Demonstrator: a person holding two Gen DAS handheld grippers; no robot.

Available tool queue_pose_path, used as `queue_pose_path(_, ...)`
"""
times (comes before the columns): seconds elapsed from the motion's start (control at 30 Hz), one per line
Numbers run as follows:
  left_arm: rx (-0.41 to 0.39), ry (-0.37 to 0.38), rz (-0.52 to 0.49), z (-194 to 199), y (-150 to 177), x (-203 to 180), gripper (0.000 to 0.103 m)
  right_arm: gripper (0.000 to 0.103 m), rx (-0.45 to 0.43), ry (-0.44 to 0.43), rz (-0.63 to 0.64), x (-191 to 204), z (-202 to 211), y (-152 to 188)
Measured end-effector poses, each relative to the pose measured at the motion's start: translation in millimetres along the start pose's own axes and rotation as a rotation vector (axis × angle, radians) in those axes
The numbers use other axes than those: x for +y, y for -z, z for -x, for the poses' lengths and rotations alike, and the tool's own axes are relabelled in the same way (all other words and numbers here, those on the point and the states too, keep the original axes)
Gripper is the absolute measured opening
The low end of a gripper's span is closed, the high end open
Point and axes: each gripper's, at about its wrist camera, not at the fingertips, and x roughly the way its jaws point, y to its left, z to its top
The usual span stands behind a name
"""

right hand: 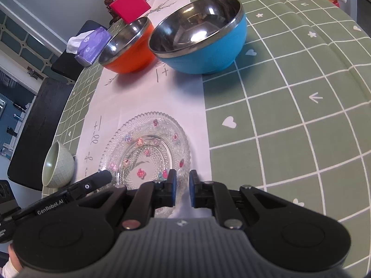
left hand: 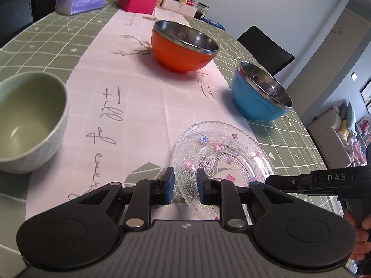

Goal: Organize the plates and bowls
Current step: 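Close the left gripper on the glass plate rim and slide it, then slide the held glass plate along the runner with the left gripper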

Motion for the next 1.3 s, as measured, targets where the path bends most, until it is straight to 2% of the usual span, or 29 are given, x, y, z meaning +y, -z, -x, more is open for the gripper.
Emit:
queue_pose_path(0.13,-0.009,-0.032,-0.041,0,2,-6,0.017,0.009,-0.011,-0.002,0.004,-1,1,0)
queue_pose_path(0.3,-0.009,-0.025,-0.042,7,3,-9,0.017,0.009,-0.017,0.006,0.015,1,6,1)
queue_pose_path(0.6,-0.038,-0.026,-0.039,52,0,-19,0.017,0.009,-0.056,-0.045,0.047,18,36,7)
queue_pose_path(0.9,-0.043,-0.012,-0.038,100,24,-23,0.017,0.009,-0.084,-0.094,0.11,36,77,48)
queue_pose_path(1.1,-0.018,-0.013,-0.038,125,51,-18,0.017,0.009,-0.049,-0.107,0.152,44,85,86)
queue_pose_path(1.3,0.013,-0.036,-0.049,134,73,-15,0.017,0.009,0.014,-0.105,0.167,44,76,115)
